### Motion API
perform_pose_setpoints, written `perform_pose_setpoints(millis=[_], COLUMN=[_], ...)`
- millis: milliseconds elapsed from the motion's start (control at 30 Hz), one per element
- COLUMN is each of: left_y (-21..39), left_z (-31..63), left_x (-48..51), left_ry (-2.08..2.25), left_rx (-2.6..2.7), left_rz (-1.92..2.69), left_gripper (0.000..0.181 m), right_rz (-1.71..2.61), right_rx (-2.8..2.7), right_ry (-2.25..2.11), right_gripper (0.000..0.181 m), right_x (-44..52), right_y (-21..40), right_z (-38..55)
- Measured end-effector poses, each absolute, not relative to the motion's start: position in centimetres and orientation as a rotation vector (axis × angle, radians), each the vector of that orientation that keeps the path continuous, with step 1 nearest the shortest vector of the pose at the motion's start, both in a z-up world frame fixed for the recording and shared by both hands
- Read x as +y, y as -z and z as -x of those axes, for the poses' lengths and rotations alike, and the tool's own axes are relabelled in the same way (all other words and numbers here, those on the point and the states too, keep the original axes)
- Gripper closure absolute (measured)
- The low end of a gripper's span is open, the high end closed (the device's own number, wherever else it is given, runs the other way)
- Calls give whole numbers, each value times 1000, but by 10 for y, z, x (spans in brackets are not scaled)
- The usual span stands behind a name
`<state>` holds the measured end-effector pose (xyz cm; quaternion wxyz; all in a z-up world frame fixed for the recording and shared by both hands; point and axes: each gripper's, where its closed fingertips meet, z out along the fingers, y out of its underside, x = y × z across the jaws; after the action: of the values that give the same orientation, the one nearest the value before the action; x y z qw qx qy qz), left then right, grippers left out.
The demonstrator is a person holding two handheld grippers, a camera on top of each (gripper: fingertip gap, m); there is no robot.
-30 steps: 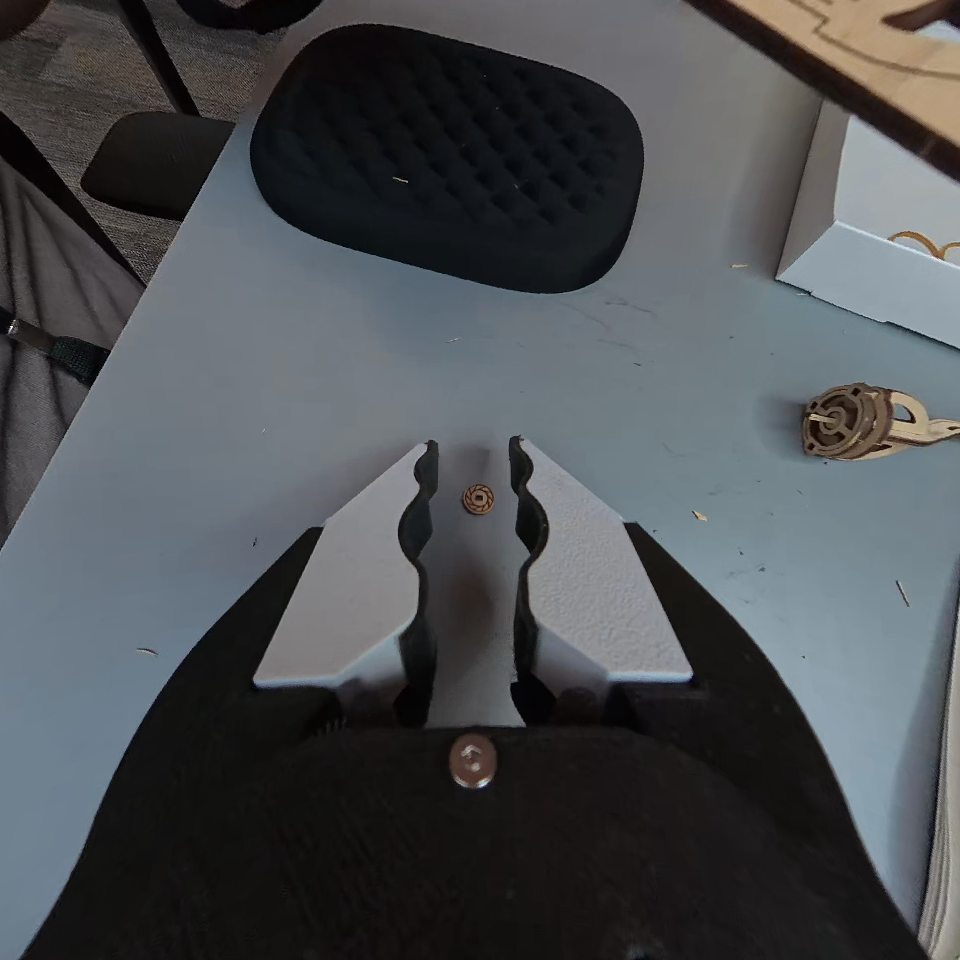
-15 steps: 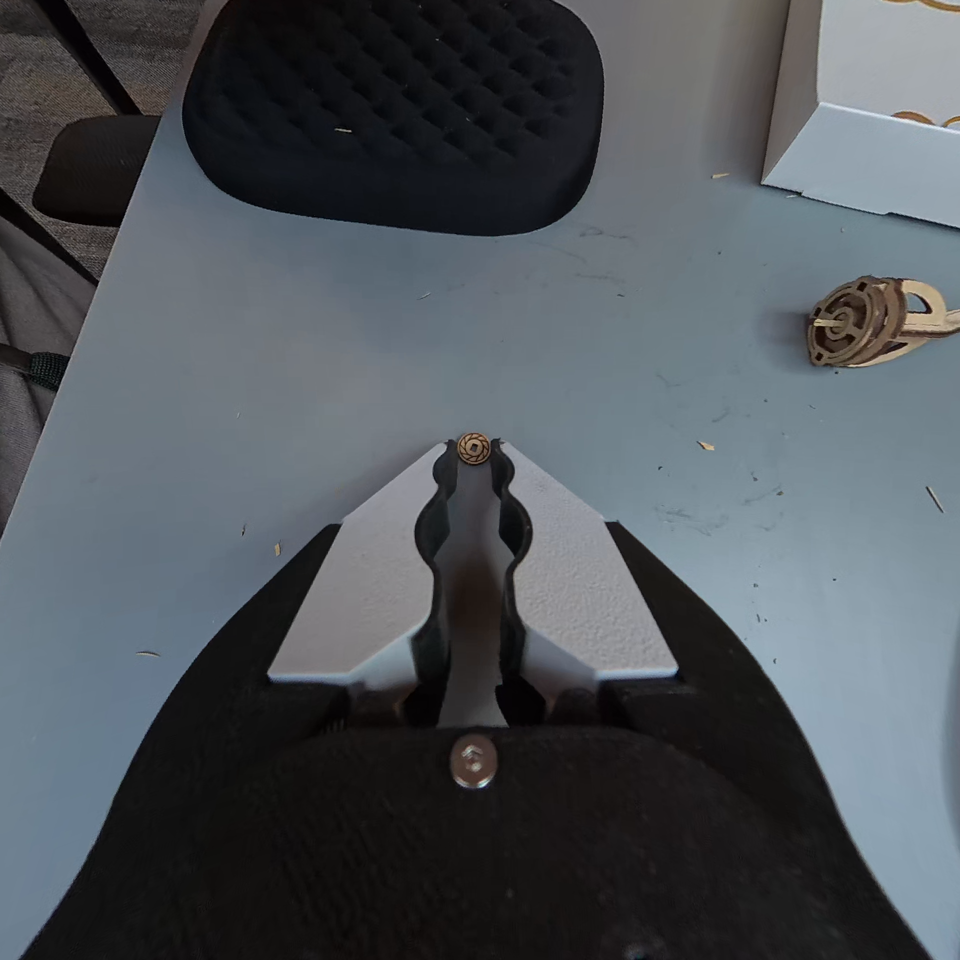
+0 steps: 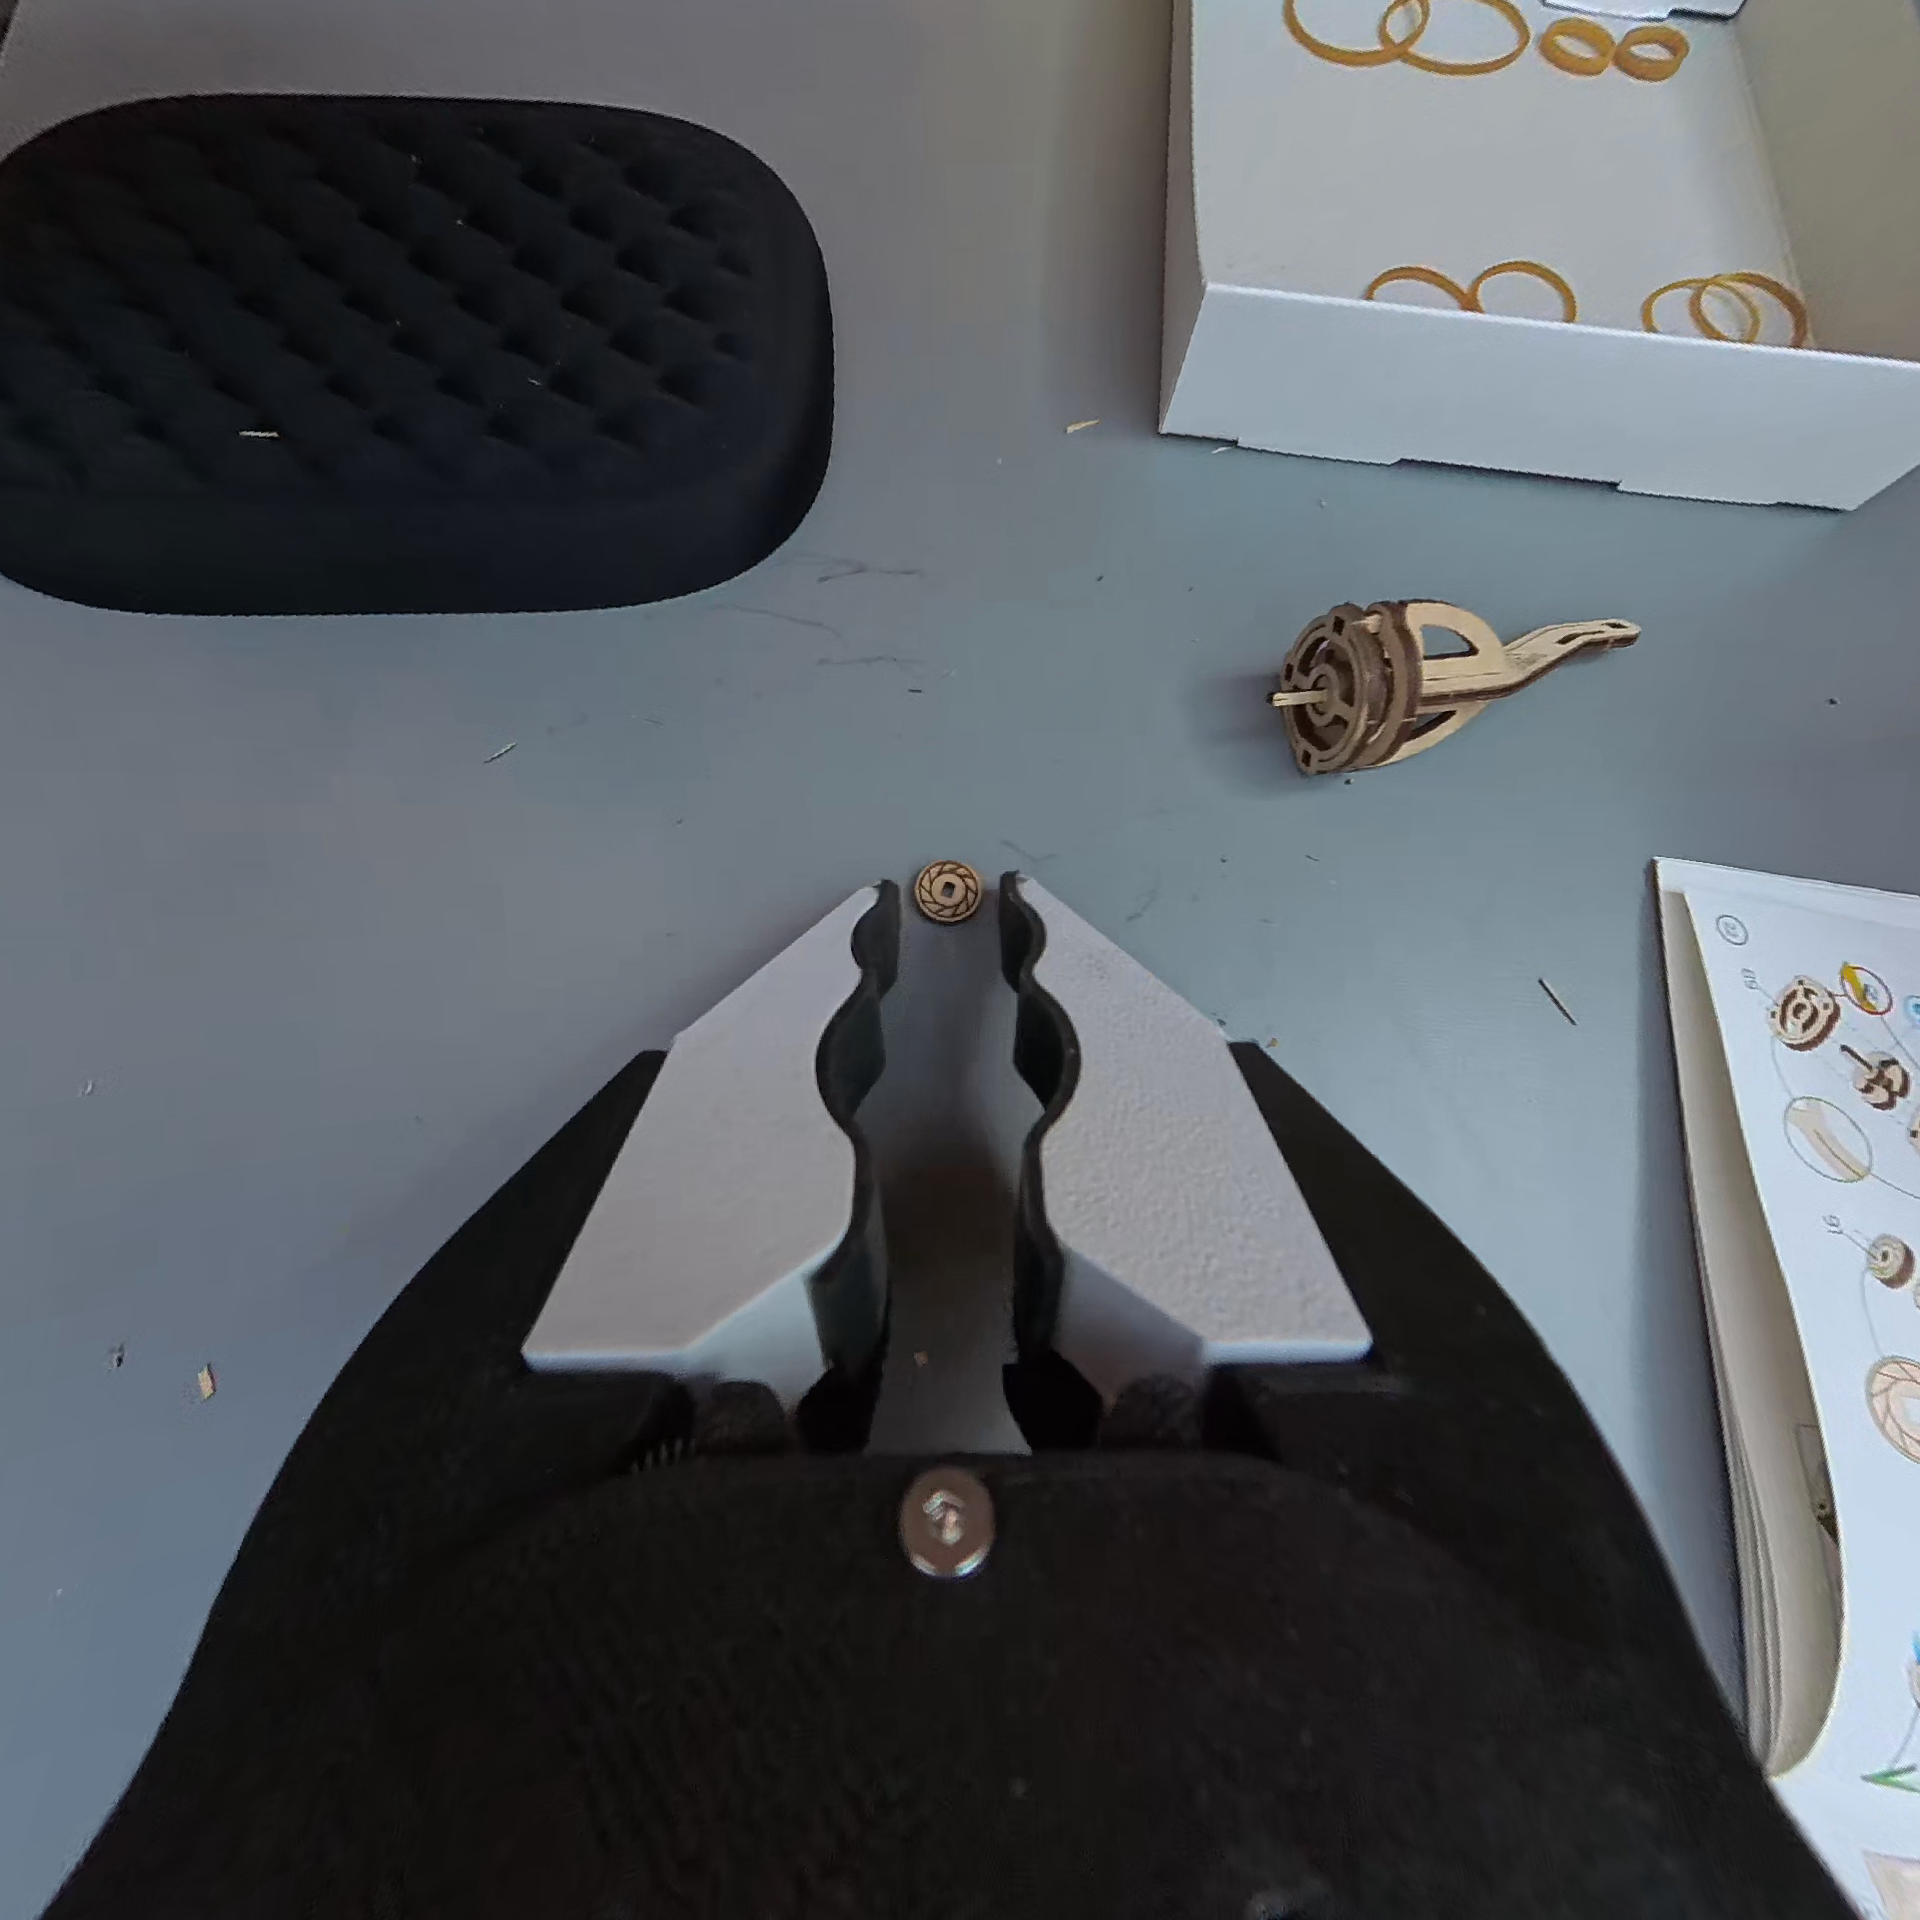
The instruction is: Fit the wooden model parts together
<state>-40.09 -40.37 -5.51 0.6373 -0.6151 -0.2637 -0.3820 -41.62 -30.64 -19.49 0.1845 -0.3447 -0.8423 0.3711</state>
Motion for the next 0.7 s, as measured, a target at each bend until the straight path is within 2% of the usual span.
perform_pose_setpoints(millis=[33, 167, 333, 467, 700], left_y=[57, 68, 82, 87, 95], left_z=[401, 400, 391, 380, 361], left_x=[-404, -402, -388, -377, -373], left_ry=[867, 842, 840, 886, 921], left_rx=[-604, -598, -553, -510, -415], left_rz=[1414, 1477, 1569, 1607, 1701], left_gripper=[179, 180, 179, 179, 179], right_rz=[955, 985, 1143, 1270, 1379], right_rx=[-2352, -2219, -1979, -1841, -1685], right_ry=[-1051, -1180, -1548, -1909, -2172], right_gripper=[154, 154, 153, 137, 138], right_x=[-304, -290, -284, -296, -285], right_y=[191, 161, 127, 106, 93], right_z=[415, 395, 366, 355, 357])
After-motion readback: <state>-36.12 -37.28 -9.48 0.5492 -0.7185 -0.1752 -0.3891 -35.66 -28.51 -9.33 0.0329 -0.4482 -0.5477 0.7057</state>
